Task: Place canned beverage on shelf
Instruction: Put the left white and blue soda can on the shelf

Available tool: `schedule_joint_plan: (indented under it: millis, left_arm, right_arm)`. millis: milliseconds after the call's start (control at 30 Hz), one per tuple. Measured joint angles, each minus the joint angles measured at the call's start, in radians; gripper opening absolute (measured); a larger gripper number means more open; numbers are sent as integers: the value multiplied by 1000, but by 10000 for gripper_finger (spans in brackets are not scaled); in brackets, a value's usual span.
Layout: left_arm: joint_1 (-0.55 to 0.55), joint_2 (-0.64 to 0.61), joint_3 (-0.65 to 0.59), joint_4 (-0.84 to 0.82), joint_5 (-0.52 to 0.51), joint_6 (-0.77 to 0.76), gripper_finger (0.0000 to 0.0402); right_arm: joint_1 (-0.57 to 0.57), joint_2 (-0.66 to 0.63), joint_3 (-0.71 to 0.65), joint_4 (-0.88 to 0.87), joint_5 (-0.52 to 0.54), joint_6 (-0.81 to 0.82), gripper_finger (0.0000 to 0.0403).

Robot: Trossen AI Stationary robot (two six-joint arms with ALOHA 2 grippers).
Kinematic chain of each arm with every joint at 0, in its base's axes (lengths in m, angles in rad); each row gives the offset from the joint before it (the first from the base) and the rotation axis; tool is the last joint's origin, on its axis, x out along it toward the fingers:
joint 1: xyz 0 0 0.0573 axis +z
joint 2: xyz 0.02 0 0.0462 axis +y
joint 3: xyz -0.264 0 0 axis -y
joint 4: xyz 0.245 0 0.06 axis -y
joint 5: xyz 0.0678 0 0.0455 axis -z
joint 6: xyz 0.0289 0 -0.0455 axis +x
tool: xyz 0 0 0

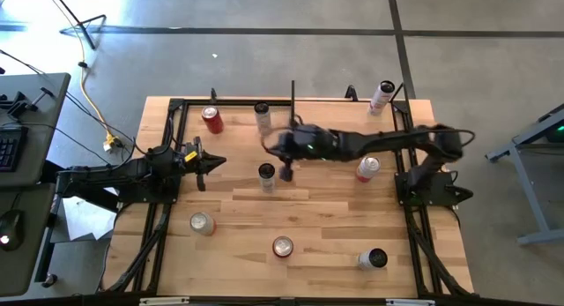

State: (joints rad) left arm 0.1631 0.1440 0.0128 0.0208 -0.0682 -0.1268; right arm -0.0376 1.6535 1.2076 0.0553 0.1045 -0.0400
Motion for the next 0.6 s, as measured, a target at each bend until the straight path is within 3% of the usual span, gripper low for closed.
schedule_joint_plan:
  millis: [133, 267, 433, 600]
  left_arm:
    - [0, 0, 0, 0, -13, 0, 0]
    - [0, 0, 0, 0, -21, 0, 0]
    - [0, 0, 0, 1, -33, 0, 0]
    - [0, 1, 0, 2, -34, 0, 0]
  right_arm:
    - [46, -111, -163, 76, -9, 13, 0]
    - [64, -138, -248, 104, -7, 40, 0]
    - [67, -113, -248, 140, -40, 65, 5]
    - [81, -60, -192, 149, -99, 43, 68]
